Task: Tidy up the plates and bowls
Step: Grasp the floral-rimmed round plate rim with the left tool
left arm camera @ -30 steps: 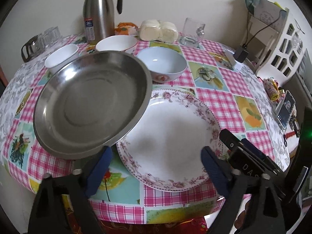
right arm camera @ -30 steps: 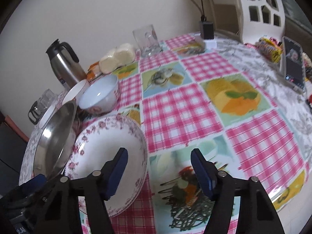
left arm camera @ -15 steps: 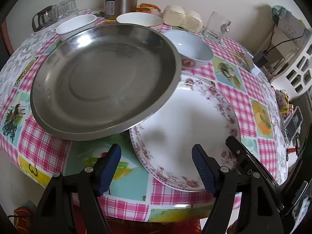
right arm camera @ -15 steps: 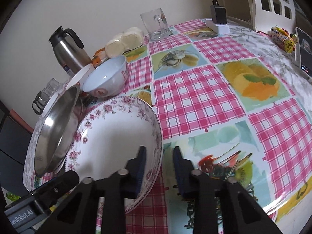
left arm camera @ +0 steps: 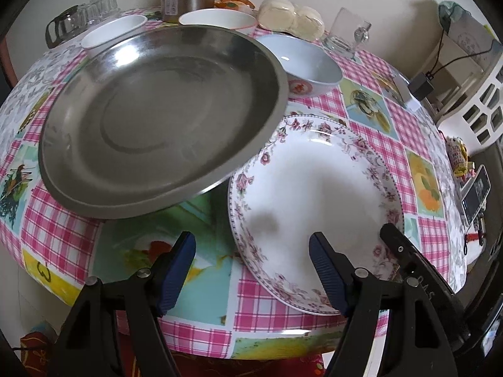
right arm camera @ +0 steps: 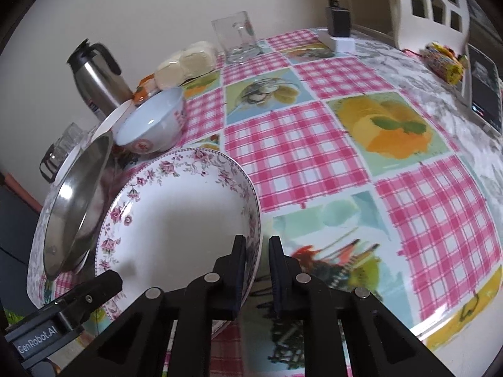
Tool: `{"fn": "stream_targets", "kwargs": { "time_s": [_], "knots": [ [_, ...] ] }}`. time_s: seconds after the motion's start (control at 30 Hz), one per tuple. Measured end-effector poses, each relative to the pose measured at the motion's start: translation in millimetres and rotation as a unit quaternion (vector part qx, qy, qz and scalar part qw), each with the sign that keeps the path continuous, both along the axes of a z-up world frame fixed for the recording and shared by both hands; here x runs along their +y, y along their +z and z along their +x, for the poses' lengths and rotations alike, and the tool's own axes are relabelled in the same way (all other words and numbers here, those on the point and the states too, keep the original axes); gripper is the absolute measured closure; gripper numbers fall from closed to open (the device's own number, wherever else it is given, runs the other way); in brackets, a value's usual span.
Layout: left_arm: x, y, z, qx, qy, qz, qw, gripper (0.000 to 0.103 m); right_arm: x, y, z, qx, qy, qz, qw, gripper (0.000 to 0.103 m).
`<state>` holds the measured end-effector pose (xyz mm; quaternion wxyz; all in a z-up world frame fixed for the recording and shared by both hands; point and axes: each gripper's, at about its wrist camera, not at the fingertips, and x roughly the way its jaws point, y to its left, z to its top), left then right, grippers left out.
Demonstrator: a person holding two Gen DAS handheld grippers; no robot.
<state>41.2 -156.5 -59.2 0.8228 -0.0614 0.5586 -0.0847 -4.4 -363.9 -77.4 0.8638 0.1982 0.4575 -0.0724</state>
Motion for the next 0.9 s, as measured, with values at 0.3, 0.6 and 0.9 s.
{"fn": "stream_targets", "kwargs": {
  "time_s": [0.3, 0.6, 0.9],
  "knots": [
    [-12.9, -7.9, 8.3, 0.010, -0.011, -0.014, 0.9998, 0.042, -31.0, 0.0, -12.5, 0.004, -0.050, 0.015, 0.999, 0.087],
    [-22.8, -15.3, 18.7, 0.006, -0.023, -0.026, 0.9994, 0.068, -41.6, -5.4, -15.7, -0.008, -0.060, 0.042, 0.997, 0.087],
    [-26.1, -18.1, 28.2, -0.011, -0.033, -0.041, 0.9985, 0.074, -39.6, -12.7, -14.3, -0.033, -0.059, 0.065, 0.996, 0.087]
  ]
}}
